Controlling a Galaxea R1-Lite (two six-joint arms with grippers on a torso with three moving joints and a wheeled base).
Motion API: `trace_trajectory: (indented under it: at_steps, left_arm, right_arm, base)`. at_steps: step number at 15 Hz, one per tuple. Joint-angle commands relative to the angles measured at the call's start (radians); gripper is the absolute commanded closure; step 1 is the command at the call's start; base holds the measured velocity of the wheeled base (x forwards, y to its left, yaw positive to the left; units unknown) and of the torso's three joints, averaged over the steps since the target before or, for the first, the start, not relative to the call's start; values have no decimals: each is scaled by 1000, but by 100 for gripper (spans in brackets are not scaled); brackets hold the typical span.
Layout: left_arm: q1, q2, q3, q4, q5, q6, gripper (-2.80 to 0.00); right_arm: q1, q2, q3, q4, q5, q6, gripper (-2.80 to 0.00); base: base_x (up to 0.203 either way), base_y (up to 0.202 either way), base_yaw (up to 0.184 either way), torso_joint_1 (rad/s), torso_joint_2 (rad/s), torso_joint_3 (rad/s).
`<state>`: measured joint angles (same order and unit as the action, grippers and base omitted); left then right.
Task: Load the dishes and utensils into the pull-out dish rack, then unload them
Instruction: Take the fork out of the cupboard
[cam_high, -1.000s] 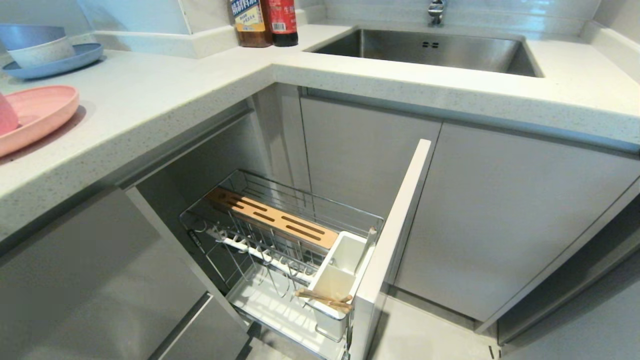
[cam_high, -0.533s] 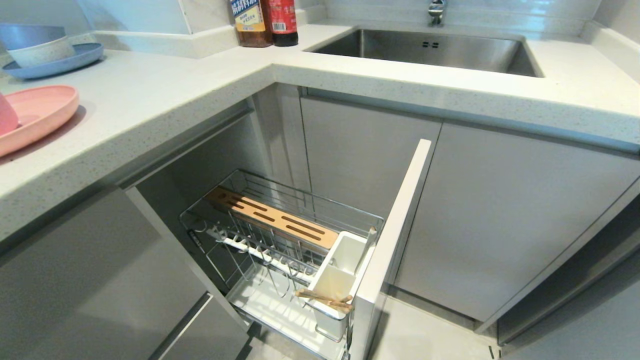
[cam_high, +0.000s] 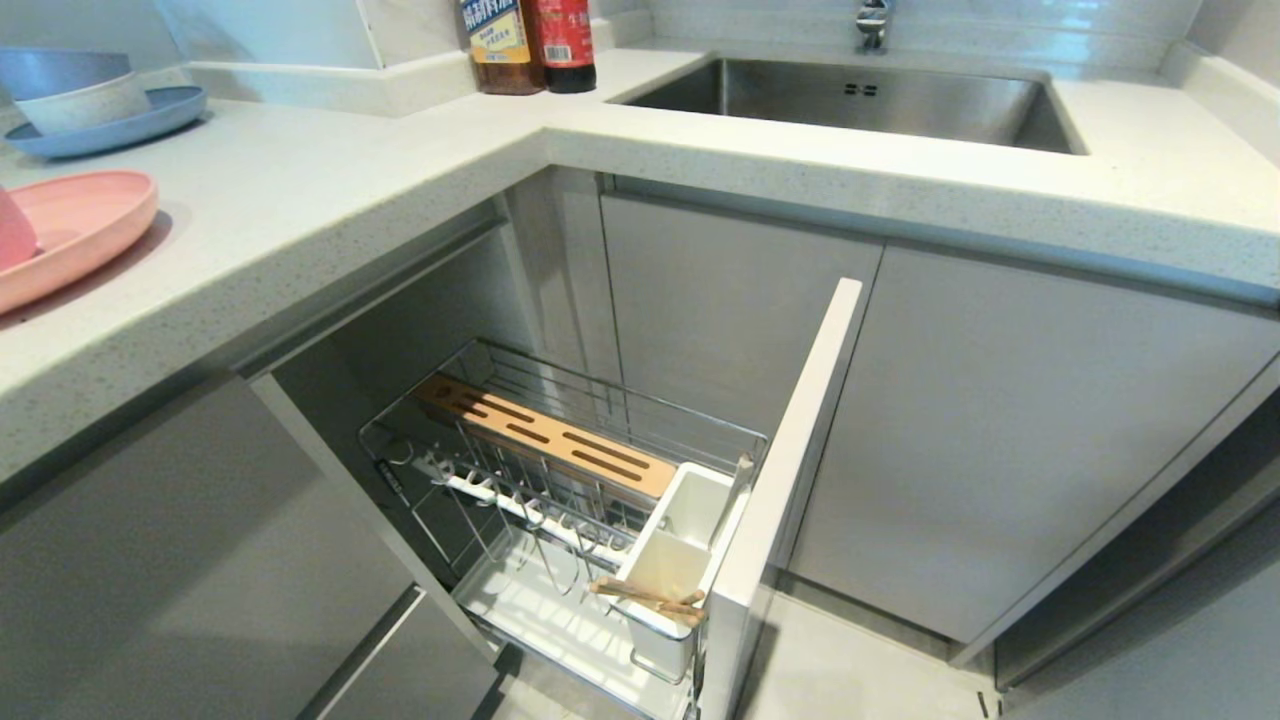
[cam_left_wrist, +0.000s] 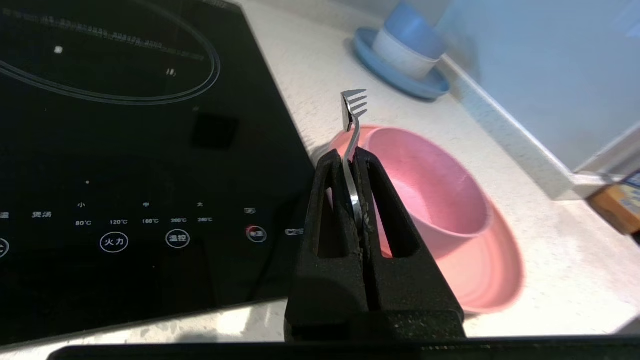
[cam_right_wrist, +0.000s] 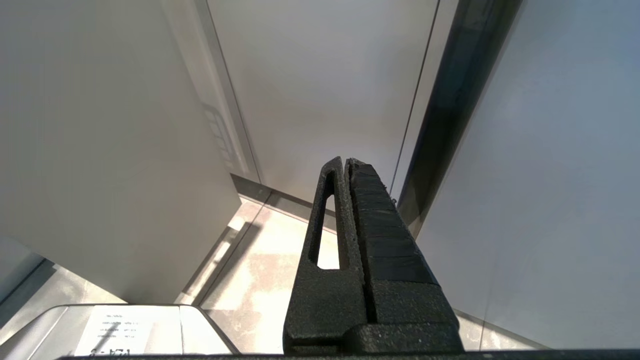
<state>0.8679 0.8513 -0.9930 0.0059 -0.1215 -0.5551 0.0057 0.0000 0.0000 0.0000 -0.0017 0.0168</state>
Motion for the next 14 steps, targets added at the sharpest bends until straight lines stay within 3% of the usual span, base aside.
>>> trace_trajectory:
  at_steps: [1,9,14]
  left_arm:
    - [2,37,4,0,-1,-5,0]
    - [-1,66,29,-66,-133,-61,0]
    - [-3,68,46,-67,-175,-87,0]
  right_arm:
    - [0,0,2,0,0,0,0]
    - [0,0,2,-1,0,0,0]
    - [0,0,2,0,0,0,0]
  base:
    - [0,0,0,0,0,0]
    - [0,0,0,0,0,0]
    - [0,0,0,0,0,0]
